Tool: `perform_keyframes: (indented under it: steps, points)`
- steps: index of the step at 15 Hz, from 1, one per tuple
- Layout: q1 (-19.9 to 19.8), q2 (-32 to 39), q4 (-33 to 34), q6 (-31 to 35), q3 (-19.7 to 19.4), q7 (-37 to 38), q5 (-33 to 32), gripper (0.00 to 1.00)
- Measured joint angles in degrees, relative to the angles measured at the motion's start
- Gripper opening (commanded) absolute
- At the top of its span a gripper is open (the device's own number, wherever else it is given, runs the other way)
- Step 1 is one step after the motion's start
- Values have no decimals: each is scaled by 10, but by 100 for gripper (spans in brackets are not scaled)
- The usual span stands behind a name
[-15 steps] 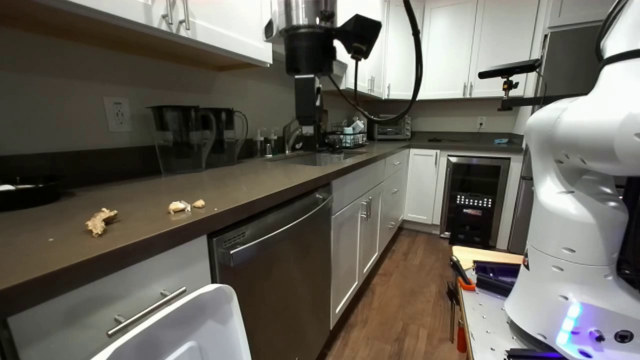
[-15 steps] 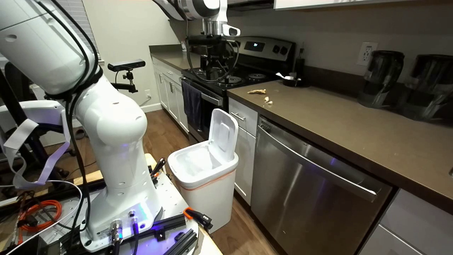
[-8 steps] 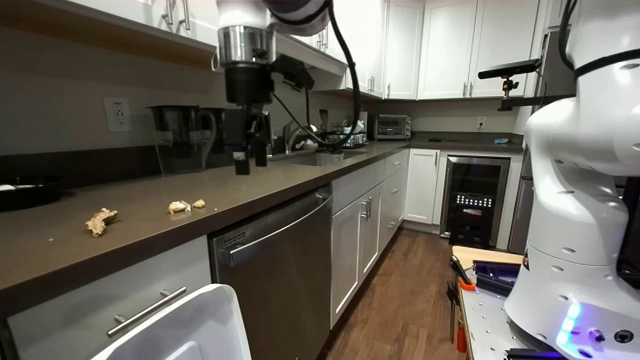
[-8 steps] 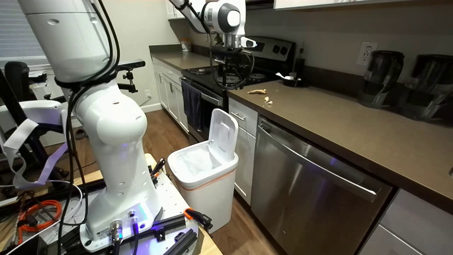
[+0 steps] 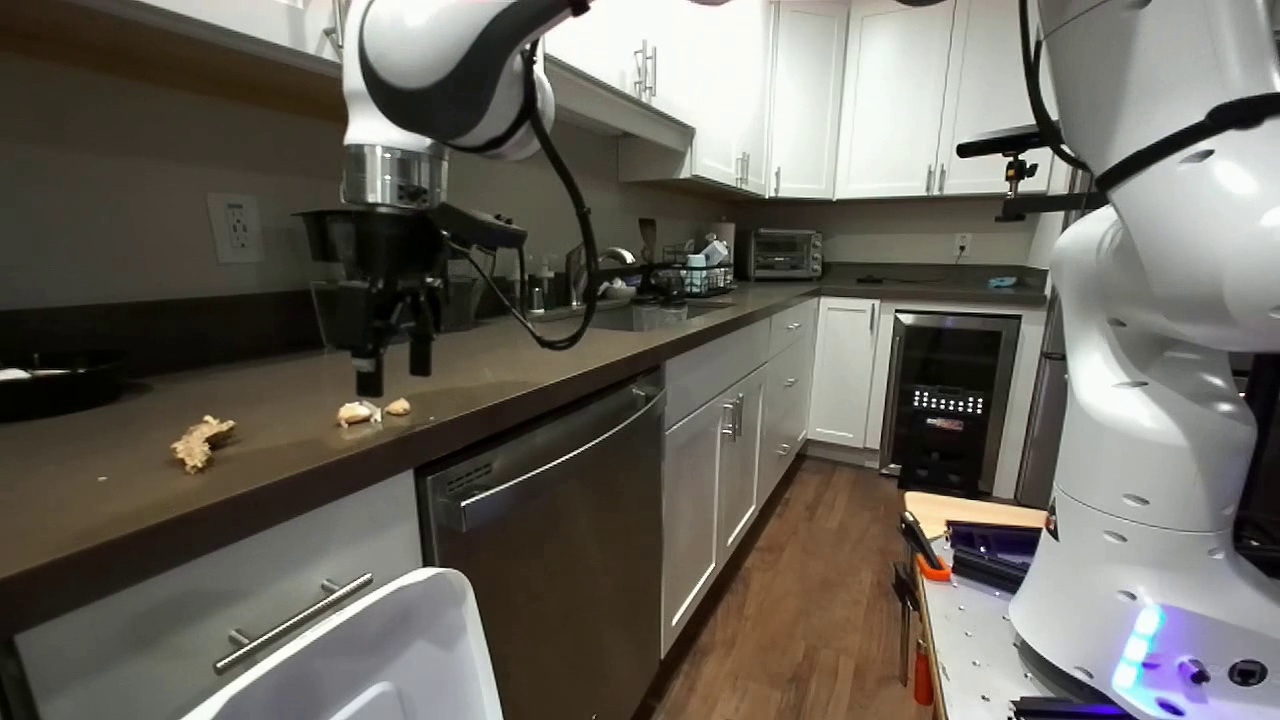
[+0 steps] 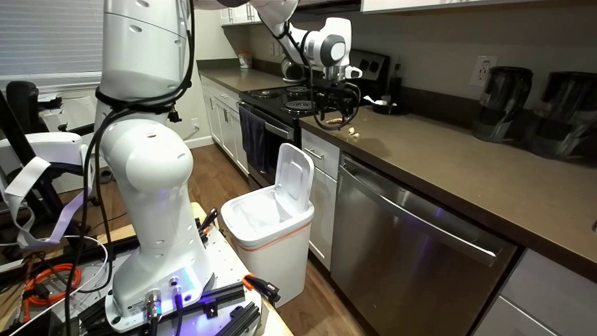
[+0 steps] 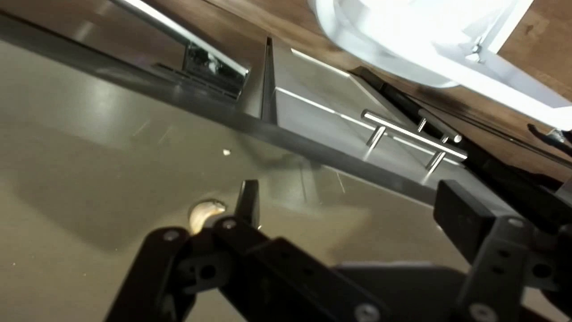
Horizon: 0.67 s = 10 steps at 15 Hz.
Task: Pick up an object on the countertop and put it in the white bin.
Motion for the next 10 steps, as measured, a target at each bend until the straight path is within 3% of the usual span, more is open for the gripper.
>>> perform_keyframes:
  steps: [5, 10]
  points:
    - [-3, 92, 128, -12, -28, -4, -38, 100]
    - [-7, 132, 210, -65, -50, 0, -48, 100]
